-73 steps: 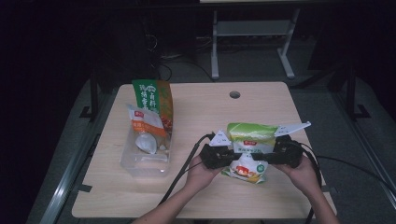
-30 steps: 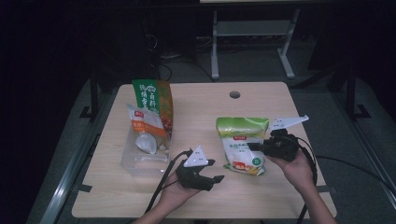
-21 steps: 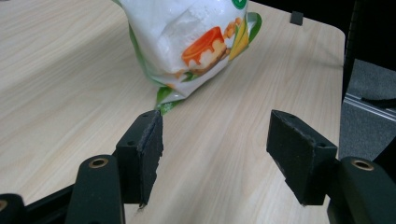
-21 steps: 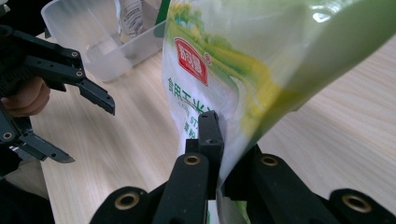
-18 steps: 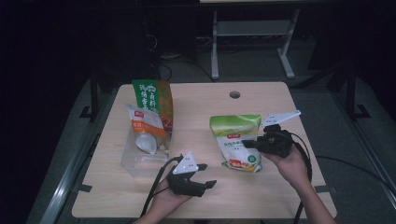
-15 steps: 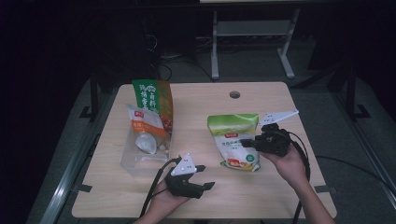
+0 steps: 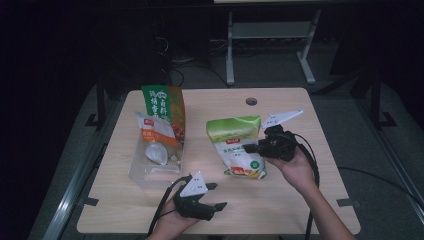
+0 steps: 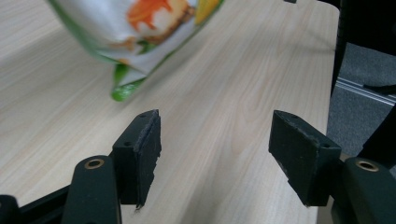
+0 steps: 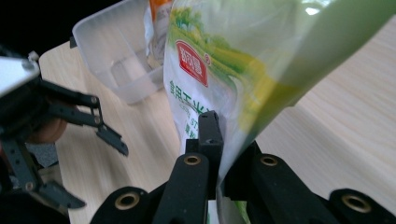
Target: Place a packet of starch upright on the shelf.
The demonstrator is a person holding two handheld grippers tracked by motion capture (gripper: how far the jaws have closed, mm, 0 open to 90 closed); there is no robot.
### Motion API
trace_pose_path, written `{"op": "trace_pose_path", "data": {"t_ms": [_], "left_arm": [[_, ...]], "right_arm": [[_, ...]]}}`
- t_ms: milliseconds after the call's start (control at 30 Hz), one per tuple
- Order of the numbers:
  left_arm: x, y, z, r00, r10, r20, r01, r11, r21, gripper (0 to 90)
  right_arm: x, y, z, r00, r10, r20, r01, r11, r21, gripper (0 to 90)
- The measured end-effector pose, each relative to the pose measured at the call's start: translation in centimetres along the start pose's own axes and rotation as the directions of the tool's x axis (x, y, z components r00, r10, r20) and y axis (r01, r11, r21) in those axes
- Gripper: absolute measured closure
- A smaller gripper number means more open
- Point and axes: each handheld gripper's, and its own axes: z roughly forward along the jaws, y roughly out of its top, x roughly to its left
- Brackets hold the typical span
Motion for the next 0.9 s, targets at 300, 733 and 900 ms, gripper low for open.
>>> {"op": "trace_pose_path", "data": {"t_ms": [300,733,900], "left_arm": [[-0.4,-0.2,-0.1,0.9996,0.026,0.010,-0.026,0.9997,0.000,32.8],[-0.9,-0.6,-1.3,0.9996,0.027,0.008,-0.027,0.9996,-0.008,31.2],[-0.8,-0.9,-1.7,0.9994,0.034,0.003,-0.034,0.9994,-0.002,31.2]], "right_arm": [[1.2,2.5,1.3,0.9987,-0.040,-0.032,0.040,0.999,-0.003,87.3],[2.9,5.8,3.3,0.9918,-0.110,-0.066,0.109,0.994,-0.020,87.3],[3.8,7.1,4.2,0.9860,-0.143,-0.085,0.142,0.990,-0.023,87.3]]}}
